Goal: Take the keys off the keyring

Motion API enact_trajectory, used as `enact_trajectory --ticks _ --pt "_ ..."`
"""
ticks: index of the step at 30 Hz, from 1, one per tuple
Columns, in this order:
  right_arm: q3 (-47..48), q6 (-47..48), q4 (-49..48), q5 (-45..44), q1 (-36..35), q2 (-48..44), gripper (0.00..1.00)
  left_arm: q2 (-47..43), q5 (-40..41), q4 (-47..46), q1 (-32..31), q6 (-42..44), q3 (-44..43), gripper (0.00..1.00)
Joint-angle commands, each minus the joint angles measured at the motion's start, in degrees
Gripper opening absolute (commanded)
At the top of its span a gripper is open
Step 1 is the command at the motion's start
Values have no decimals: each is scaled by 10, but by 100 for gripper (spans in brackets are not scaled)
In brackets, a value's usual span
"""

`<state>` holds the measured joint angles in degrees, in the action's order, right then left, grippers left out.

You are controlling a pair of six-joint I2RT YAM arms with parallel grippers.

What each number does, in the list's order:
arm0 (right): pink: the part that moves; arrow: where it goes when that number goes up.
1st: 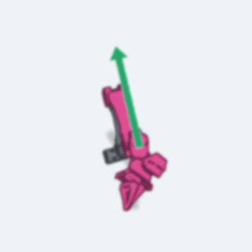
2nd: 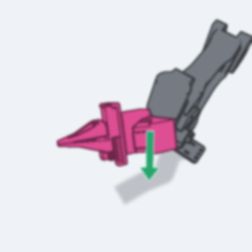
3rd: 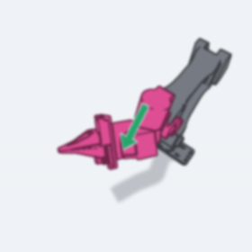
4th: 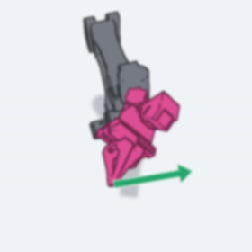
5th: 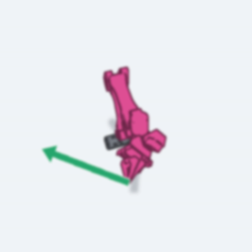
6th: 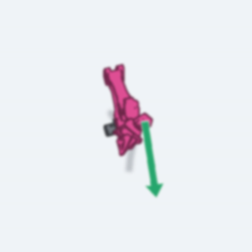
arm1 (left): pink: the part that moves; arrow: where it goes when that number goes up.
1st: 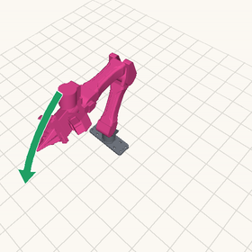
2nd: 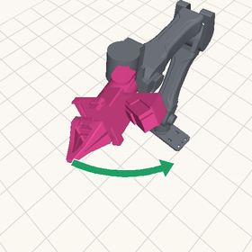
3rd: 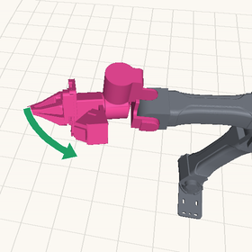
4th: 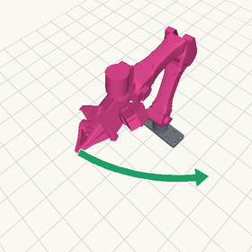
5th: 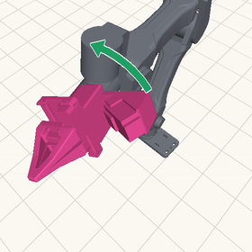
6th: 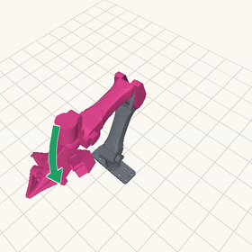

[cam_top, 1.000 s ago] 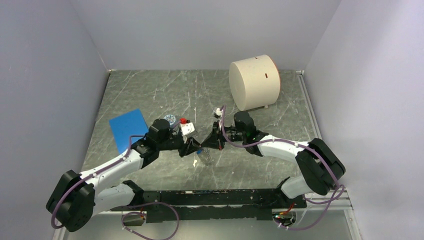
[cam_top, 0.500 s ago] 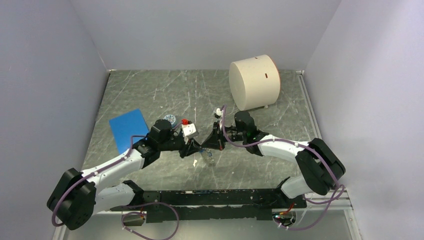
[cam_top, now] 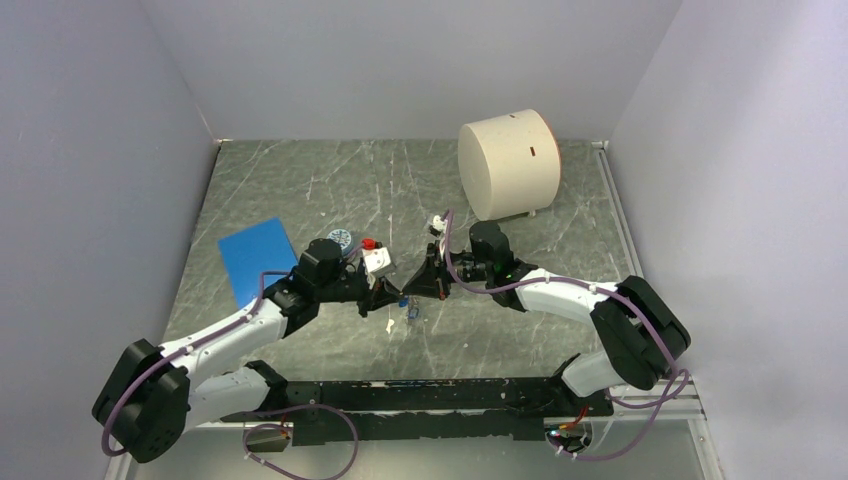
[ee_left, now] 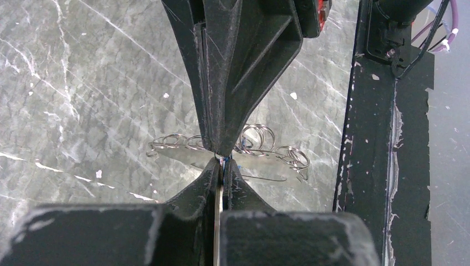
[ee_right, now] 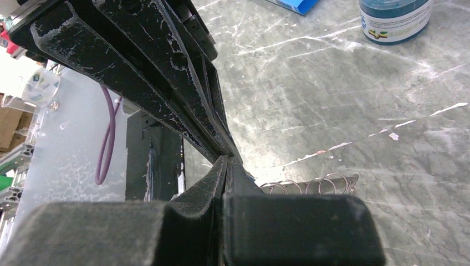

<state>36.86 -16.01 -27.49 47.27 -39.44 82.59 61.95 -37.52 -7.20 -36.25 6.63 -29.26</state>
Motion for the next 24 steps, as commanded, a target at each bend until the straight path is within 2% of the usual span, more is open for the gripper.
enact_trajectory --ticks 1,7,8,12,15,24 --pt "27 1 -37 11 -2 -7 0 -6 -13 -8 -1 -1 -5 3" --pt "30 8 -25 1 -2 -7 1 -17 -2 -4 -1 -6 -7 3" --pt "29 9 -24 -3 -2 -8 3 -18 0 -2 -1 -8 -10 3" --pt "26 14 -14 -31 -1 -18 23 -26 12 7 -2 -30 -18 3" --pt "22 26 4 -65 -2 -42 32 -33 33 15 -2 -62 -22 3" --pt "4 63 86 -214 -33 -143 40 -30 120 62 -17 -183 -46 2"
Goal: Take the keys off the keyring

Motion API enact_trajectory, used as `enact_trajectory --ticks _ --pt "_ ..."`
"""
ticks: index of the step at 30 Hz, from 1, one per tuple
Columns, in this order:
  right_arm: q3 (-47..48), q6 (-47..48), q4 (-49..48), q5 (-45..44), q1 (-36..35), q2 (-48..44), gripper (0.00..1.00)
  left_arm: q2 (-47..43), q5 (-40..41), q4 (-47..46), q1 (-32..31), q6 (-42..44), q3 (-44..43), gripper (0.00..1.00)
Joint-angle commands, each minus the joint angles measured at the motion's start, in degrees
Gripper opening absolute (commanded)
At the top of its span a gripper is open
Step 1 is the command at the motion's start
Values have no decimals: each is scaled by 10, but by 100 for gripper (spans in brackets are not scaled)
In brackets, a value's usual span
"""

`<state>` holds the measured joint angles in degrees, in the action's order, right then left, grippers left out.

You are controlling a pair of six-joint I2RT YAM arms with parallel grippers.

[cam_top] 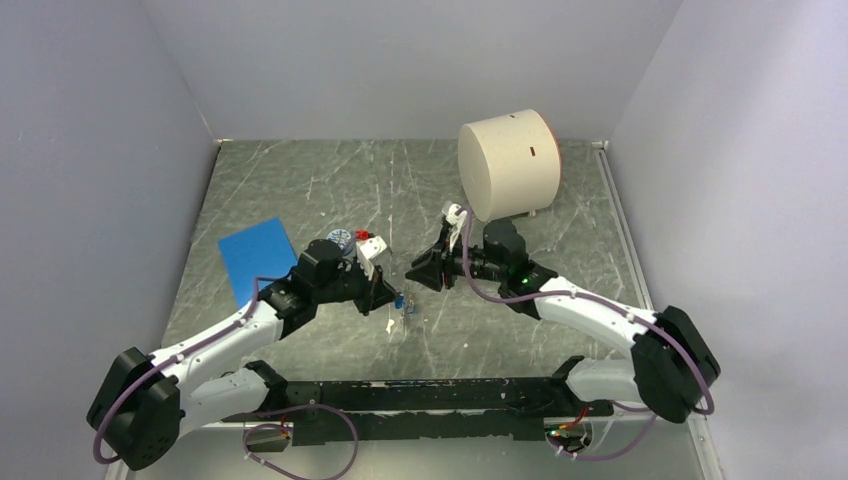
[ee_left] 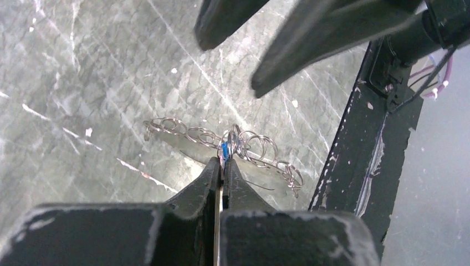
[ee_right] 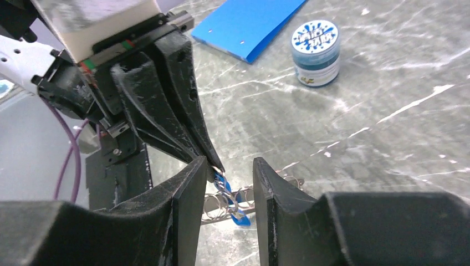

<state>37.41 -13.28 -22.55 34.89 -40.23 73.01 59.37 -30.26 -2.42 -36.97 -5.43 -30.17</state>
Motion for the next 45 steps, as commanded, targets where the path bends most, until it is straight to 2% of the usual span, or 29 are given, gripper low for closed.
enact_trajectory --ticks 1,7,13,18,21,26,31,39,42,45 --pt "1 44 58 -115 -42 -57 41 0 59 19 -17 -70 -42 3" --pt "3 32 156 -265 -117 -80 49 4 119 23 -39 -118 -56 3" --pt "-16 -13 188 -332 -166 -94 56 19 169 54 -70 -142 -78 3" --pt "-18 -14 195 -385 -172 -74 57 25 164 31 -75 -161 -71 3" --pt "-37 -1 177 -412 -168 -61 51 25 156 29 -76 -163 -68 3" --pt "-63 15 138 -361 -125 -50 22 27 146 32 -76 -152 -69 2" --pt "-85 26 93 -253 -65 -52 8 33 144 30 -76 -150 -69 2" --pt "-83 60 82 -208 -57 -39 8 51 146 29 -76 -147 -73 3" --pt "-87 61 78 -211 -56 -35 15 51 151 44 -77 -140 -78 3" --pt "-86 66 76 -206 -56 -32 17 54 143 48 -76 -134 -85 2"
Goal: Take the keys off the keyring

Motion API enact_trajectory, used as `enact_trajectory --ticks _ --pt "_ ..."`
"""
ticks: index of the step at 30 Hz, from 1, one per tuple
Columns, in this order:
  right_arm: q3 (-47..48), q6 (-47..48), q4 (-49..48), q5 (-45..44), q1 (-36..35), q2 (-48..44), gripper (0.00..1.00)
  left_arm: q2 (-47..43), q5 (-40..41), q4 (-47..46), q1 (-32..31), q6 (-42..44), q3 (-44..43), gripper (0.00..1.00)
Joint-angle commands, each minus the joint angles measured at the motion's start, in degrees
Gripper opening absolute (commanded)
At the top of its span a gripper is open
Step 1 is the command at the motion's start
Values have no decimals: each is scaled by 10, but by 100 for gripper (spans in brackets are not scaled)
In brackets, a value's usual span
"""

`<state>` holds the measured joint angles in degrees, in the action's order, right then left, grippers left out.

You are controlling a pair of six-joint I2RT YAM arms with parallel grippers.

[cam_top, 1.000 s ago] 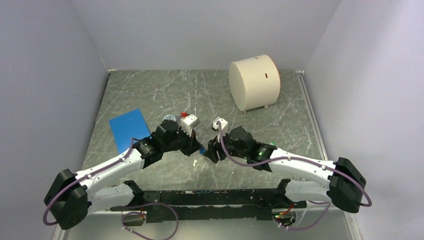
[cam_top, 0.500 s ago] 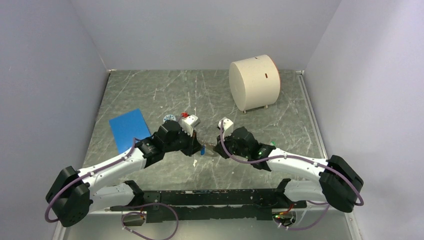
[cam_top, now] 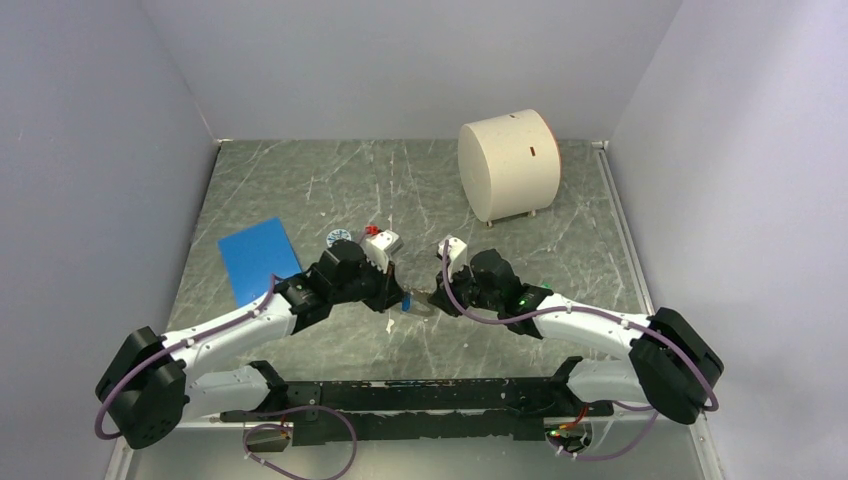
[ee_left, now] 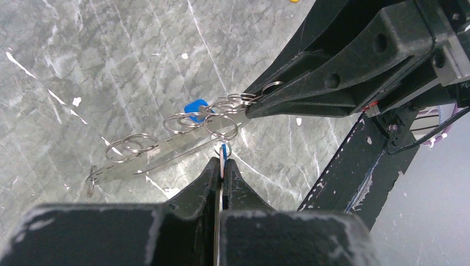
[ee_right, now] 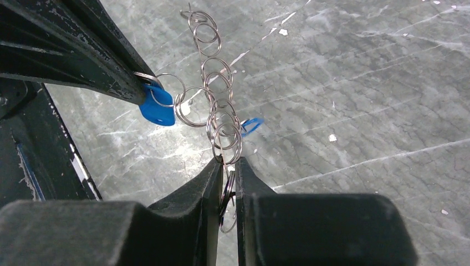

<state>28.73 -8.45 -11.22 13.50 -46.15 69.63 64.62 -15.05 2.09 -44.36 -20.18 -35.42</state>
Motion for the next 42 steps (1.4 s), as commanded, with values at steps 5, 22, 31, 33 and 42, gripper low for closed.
enact_trajectory --ticks 5,22,31,33,42 --pt "-5 29 -47 19 4 -4 26 21 -33 8 -2 18 -46 3" --pt "-24 65 -121 123 4 -28 28 32 -34 26 -2 31 -59 3" --pt "-14 75 -156 147 4 22 23 29 -43 21 -2 31 -56 3" --pt "-16 77 -165 145 4 28 23 27 -46 22 -2 32 -56 2" --pt "-20 80 -194 161 9 44 22 17 -52 32 -2 46 -55 3"
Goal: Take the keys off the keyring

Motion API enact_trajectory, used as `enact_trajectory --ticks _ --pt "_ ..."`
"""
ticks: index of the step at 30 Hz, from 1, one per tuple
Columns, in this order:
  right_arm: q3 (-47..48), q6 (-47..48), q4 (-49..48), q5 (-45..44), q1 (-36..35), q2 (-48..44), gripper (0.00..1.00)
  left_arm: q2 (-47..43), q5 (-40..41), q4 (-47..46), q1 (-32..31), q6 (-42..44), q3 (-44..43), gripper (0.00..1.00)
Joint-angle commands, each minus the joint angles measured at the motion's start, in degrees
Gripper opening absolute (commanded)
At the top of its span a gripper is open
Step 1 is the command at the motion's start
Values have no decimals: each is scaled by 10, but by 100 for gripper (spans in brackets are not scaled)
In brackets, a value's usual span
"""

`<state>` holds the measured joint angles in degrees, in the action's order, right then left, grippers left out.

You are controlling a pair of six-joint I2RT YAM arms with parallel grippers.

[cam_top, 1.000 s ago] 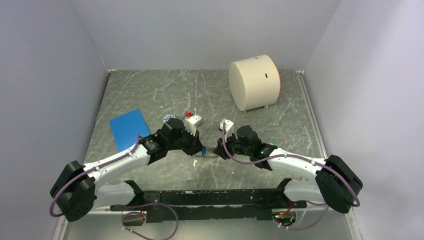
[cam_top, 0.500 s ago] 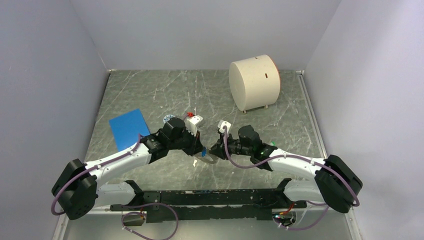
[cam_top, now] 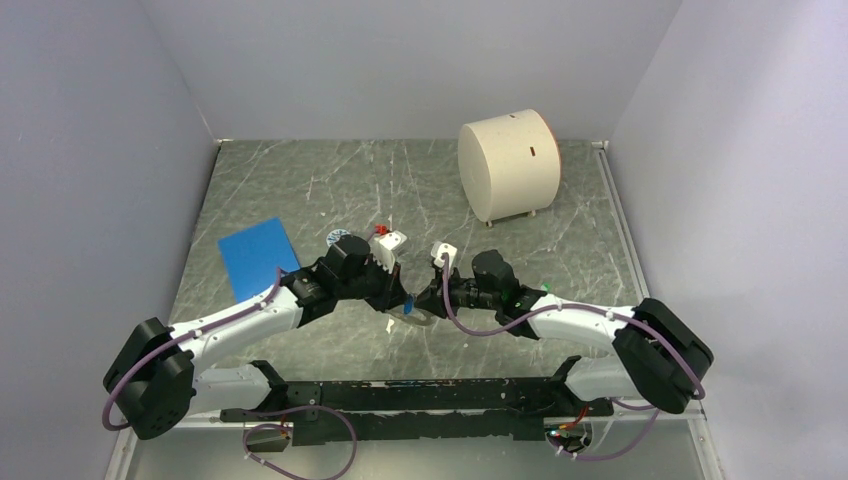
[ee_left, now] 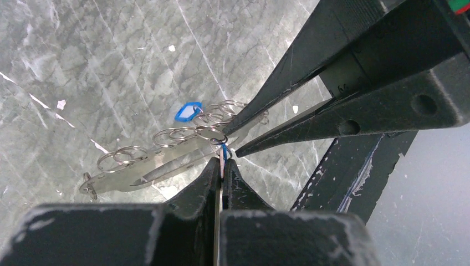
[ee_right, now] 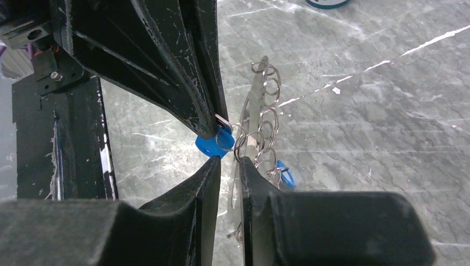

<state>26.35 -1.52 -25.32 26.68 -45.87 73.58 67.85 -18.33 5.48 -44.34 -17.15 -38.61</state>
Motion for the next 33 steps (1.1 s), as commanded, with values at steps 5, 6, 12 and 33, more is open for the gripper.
enact_trajectory --ticks 5,6,12,33 --pt "8 11 -59 56 11 16 22 -26 -24 6 -2 27 -23 3" --pt "10 11 -60 60 11 19 21 -28 -27 7 -2 30 -22 3" --pt "17 11 -61 82 15 42 14 -35 -32 15 -2 36 -23 3" --pt "-15 -13 -112 62 19 38 0 -46 20 129 -2 45 -53 3"
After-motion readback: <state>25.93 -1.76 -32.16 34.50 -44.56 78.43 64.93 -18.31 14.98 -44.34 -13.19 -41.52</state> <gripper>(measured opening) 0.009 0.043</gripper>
